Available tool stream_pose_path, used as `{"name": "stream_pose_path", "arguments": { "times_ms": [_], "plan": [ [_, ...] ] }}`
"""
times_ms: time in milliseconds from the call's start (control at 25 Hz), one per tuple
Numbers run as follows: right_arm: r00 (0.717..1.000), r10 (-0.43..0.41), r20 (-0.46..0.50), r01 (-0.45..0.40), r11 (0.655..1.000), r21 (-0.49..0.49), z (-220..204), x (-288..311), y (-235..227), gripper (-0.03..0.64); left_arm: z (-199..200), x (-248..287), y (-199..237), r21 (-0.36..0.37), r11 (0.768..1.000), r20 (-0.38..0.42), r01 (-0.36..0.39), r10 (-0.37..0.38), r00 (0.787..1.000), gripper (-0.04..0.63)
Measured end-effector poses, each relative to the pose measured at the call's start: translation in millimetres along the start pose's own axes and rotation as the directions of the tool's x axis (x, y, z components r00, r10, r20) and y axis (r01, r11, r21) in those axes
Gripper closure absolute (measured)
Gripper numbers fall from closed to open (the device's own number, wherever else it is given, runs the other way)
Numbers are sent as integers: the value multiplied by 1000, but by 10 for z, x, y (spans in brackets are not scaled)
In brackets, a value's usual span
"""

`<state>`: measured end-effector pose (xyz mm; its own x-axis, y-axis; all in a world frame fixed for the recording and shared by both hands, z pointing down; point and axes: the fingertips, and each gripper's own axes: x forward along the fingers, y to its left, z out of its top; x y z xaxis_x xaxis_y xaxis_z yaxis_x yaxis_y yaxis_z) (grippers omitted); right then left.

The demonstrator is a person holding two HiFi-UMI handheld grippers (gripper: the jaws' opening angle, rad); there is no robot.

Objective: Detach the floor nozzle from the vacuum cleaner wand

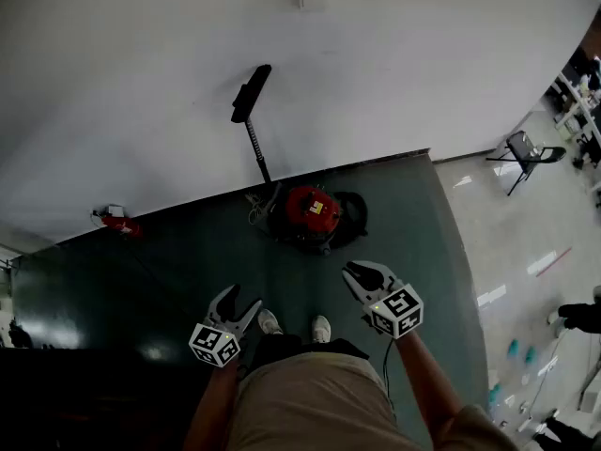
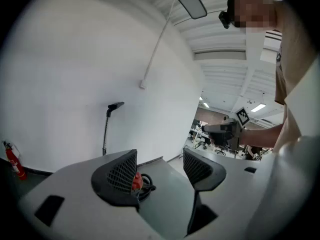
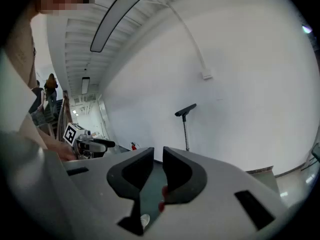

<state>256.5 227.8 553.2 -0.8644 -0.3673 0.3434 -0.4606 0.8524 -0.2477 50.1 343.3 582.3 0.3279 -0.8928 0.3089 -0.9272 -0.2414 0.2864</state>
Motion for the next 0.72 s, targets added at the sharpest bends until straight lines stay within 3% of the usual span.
{"name": "stream_pose_path", "arguments": {
  "times_ms": [400,600,720],
  "plan": [
    [1000,11,7,-11,1000,14,-21,-42,28,555,63,101,-45,12,1000,10,8,-8,1000,298],
    [987,134,86,-146,976,163,41,-90,131,546,32,81,-80,8,1000,12,2,-2,1000,298],
    [986,146,85,-159,972,174,24,-24,155,538,3,42,-67,1,1000,7,-6,6,1000,298]
  ]
}}
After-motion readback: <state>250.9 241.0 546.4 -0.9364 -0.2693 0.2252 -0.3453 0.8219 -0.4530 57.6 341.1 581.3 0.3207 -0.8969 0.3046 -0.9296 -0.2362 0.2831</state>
